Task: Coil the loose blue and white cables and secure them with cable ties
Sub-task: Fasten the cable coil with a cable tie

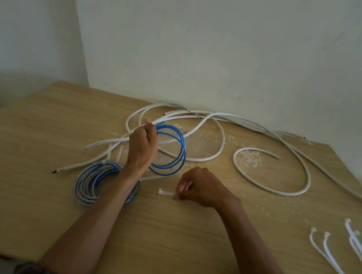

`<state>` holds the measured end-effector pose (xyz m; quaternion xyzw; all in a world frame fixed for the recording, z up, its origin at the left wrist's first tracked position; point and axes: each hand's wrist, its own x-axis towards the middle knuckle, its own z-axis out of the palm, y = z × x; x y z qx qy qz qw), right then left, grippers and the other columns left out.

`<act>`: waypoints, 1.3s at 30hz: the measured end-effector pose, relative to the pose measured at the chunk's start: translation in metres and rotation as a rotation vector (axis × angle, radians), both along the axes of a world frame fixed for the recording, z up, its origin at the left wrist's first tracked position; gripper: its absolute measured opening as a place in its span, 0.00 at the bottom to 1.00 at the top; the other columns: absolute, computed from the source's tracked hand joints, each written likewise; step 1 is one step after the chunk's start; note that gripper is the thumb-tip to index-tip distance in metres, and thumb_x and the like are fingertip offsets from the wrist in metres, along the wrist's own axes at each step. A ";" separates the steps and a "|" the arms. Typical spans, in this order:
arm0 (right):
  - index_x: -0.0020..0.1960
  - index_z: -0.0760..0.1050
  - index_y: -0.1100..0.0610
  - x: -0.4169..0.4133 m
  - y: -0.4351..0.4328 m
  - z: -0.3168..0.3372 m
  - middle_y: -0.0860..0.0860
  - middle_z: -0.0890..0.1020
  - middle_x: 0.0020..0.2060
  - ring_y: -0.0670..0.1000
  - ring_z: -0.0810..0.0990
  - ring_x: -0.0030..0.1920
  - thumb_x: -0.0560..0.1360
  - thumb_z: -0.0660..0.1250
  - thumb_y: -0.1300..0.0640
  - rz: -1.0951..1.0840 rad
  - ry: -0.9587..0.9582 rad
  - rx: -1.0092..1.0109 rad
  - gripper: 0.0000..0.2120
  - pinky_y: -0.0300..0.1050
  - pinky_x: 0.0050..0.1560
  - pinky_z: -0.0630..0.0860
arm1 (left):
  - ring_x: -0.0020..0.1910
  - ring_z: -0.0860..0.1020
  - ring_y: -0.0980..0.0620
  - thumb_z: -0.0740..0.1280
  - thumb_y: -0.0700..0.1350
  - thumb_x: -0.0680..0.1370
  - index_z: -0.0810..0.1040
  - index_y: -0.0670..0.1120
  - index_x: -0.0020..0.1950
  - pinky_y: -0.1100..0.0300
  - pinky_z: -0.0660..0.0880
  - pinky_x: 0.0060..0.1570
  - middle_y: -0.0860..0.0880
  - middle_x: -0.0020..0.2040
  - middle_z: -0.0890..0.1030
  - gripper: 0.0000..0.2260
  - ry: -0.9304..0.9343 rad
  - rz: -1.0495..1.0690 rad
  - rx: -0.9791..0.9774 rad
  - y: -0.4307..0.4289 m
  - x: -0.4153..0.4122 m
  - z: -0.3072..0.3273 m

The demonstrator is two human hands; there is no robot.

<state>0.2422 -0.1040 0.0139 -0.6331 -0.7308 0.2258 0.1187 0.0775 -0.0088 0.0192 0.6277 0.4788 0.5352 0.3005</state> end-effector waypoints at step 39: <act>0.52 0.78 0.48 0.007 0.001 0.015 0.45 0.81 0.41 0.44 0.78 0.36 0.78 0.71 0.60 -0.198 0.489 0.562 0.08 0.39 0.38 0.76 | 0.27 0.67 0.46 0.51 0.52 0.87 0.67 0.45 0.31 0.51 0.64 0.30 0.45 0.26 0.67 0.25 -0.262 0.150 -0.090 0.003 -0.005 -0.002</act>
